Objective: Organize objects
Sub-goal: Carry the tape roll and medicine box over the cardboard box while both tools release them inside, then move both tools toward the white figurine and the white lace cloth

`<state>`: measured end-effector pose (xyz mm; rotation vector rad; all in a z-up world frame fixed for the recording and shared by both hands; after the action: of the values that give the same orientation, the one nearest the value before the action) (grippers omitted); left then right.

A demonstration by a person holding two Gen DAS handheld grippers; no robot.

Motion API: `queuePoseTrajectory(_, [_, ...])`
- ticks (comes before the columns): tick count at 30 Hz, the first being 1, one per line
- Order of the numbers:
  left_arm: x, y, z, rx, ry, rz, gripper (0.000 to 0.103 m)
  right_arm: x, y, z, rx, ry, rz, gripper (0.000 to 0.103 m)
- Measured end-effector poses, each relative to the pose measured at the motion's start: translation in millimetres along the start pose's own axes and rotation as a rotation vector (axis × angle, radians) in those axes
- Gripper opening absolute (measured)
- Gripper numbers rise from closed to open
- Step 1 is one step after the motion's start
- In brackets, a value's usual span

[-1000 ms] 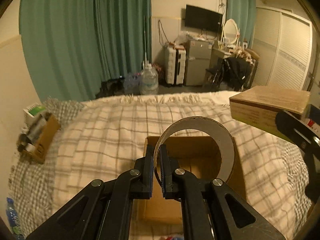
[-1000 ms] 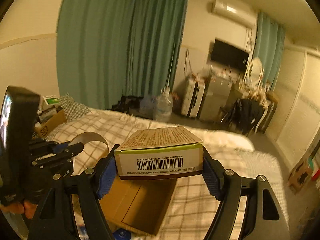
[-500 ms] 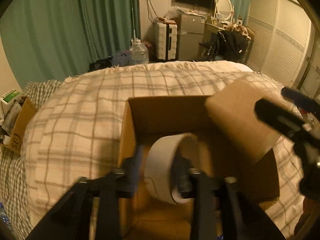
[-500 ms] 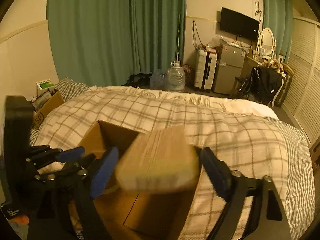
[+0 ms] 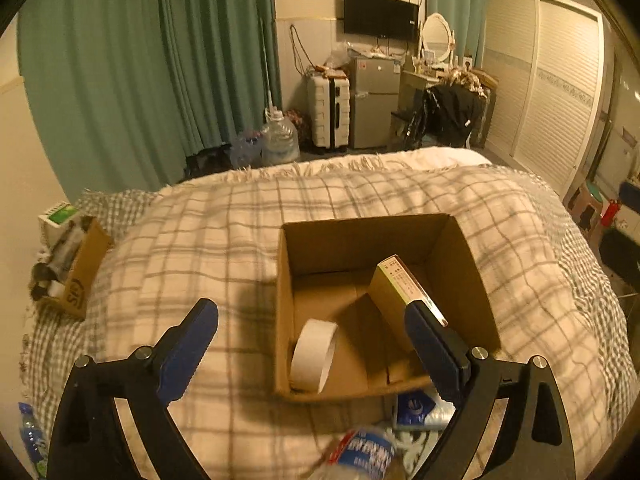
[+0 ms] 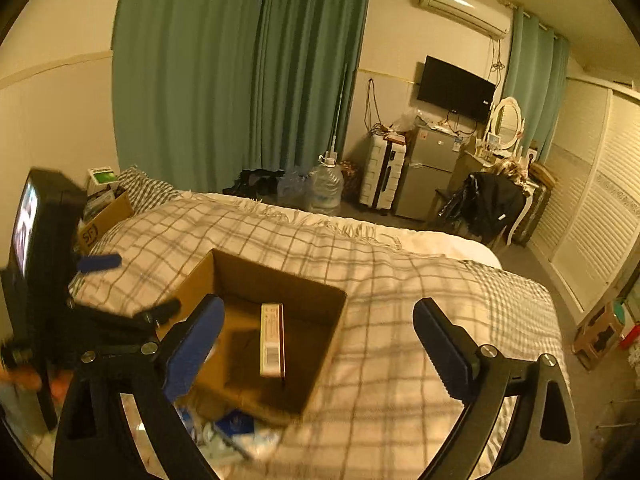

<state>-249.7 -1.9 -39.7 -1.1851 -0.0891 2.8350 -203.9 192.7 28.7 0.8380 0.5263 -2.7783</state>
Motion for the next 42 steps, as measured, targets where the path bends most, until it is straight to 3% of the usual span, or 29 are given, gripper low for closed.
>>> queuePoseTrajectory(6, [-64.9,21.9,-29.9,-0.016,-0.064,0.002,0.103,-56.4,19.1,-20.2,-0.059,-0.025,-0.007,0.100])
queuePoseTrajectory(11, [-107.2,40.2,-80.5,-0.039,-0.110,0.034,0.103,-82.0,44.2,-48.9,-0.063,-0.041,0.023,0.103])
queuePoseTrajectory(15, [-109.2,51.5,-127.2,-0.099,-0.107,0.086,0.103,-76.9,73.9,-92.1,-0.047,-0.002,0.080,0.103])
queuePoseTrajectory(20, [-81.2,61.5,-181.5,-0.163,-0.052,0.176,0.103,-45.8,111.9,-148.0,-0.015,0.105,0.168,0.103])
queuePoseTrajectory(23, [-69.5,69.5,-190.9,-0.162,0.000,0.183,0.103,-29.5,131.5,-166.3,-0.051,0.165,0.188,0.103])
queuePoseTrajectory(26, [-69.0,78.6,-190.5,-0.173,-0.002,0.177,0.103,-18.7,154.2,-171.4,-0.117,0.187,0.223,0.102])
queuePoseTrajectory(32, [-68.8,94.3,-202.4,-0.130,0.001,0.260,0.103,3.8,195.1,-172.9,-0.180,0.227,0.293,0.102])
queuePoseTrajectory(42, [-63.8,109.0,-209.5,-0.196,0.033,0.229,0.103,44.1,216.7,-196.3,-0.205,0.365,0.324,0.089])
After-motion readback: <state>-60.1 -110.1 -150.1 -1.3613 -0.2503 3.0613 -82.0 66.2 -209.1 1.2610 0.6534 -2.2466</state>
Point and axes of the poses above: each gripper's, at about its wrist camera, not at the fingertips, and x roughly the way its jaws point, y to its left, z to its top, the point moved 5 cm from there along x, roughly the way its jaws point, and after that the axes turned 10 degrees about -x, right-handed, at the moved point
